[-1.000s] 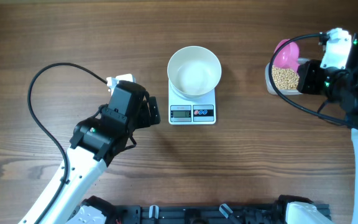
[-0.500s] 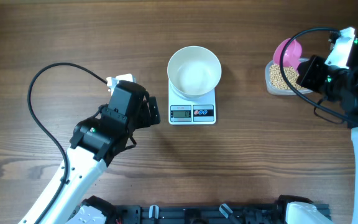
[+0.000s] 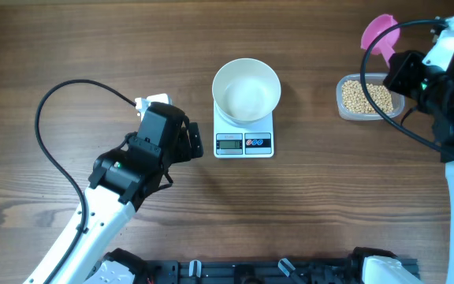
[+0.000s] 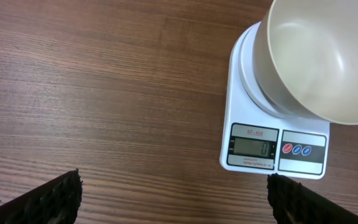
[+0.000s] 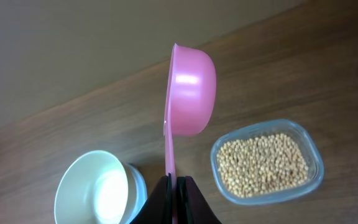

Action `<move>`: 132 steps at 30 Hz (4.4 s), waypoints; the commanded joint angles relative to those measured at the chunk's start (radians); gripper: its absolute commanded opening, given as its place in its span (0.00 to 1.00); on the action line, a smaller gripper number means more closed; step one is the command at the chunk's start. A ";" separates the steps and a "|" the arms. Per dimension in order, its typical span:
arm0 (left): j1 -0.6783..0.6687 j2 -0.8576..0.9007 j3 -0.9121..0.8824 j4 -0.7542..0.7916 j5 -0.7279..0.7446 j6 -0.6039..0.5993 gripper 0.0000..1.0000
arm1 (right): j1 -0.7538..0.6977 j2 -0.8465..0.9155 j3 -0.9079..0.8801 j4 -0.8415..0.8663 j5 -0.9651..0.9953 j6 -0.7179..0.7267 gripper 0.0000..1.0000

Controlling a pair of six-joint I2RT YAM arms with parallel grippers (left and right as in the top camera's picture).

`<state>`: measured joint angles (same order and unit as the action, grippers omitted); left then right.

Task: Scoop item into bowl and weigh 150g on scale

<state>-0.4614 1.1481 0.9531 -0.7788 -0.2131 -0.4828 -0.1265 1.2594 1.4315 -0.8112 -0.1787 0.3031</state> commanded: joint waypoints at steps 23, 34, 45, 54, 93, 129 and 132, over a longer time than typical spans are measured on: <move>0.008 0.000 0.005 0.080 0.095 0.004 1.00 | -0.002 0.011 0.016 -0.193 0.110 -0.243 0.04; 0.084 0.000 0.005 0.084 0.161 -0.038 1.00 | -0.002 0.011 0.016 -0.185 0.260 -0.220 0.04; 0.353 0.000 0.005 0.072 0.466 0.121 1.00 | -0.002 0.048 0.014 -0.223 0.202 -0.449 0.04; 0.353 0.000 0.005 0.071 0.436 0.120 1.00 | -0.002 0.221 0.014 -0.222 0.179 -0.536 0.04; 0.353 0.000 0.005 0.071 0.437 0.105 1.00 | -0.002 0.407 -0.033 -0.166 0.193 -0.566 0.04; 0.353 0.000 0.005 0.071 0.437 0.105 1.00 | -0.231 0.505 -0.033 -0.228 -0.336 -0.615 0.04; 0.353 0.000 0.005 0.071 0.437 0.105 1.00 | -0.231 0.505 -0.033 -0.237 -0.346 -0.619 0.05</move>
<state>-0.1146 1.1481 0.9531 -0.7071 0.2115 -0.3817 -0.3618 1.7462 1.4086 -1.0340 -0.4416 -0.2939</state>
